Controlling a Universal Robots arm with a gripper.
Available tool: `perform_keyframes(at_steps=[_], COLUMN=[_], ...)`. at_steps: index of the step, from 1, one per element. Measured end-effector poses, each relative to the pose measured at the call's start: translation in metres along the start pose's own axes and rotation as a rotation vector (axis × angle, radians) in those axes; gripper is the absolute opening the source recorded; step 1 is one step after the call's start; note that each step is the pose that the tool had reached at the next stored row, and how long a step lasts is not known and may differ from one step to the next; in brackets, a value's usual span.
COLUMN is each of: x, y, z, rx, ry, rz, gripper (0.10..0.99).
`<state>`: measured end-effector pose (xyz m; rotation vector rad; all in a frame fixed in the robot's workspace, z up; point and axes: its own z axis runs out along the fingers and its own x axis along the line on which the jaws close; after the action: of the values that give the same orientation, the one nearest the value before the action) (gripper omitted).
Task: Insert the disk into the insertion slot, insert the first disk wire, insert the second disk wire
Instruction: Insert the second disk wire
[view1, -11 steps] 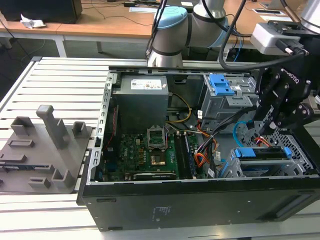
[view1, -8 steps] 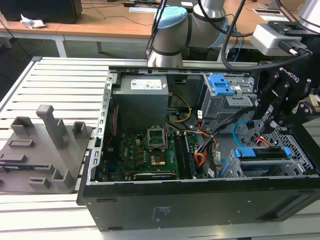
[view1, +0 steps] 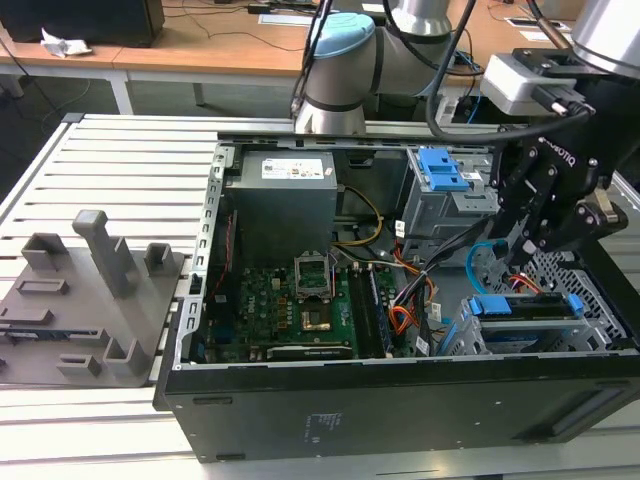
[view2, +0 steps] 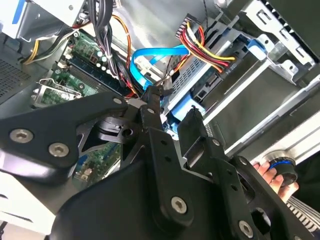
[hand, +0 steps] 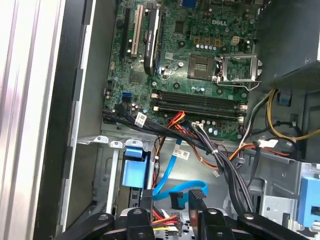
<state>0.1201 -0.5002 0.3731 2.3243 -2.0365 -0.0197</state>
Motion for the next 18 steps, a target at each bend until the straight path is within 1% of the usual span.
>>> perform_keyframes(at_steps=[1,5,9,11,13,18], x=[-0.0001,-0.0002,-0.0002,-0.0002,-0.0002,-0.0002], y=[0.0001,0.0002,0.0003,0.0003,0.0003,0.0002], z=[0.0027,0.0066,0.0067,0.0067,0.0067,0.0067], rx=[0.0,0.0,0.0,0.0,0.0,0.0], ry=[0.0001,0.0009,0.0016,0.0019,0.0022,0.0029], rz=[-0.006,-0.018,-0.018,-0.018,-0.018,-0.018], gripper=[0.42,0.42,0.408,0.275,0.165,0.165])
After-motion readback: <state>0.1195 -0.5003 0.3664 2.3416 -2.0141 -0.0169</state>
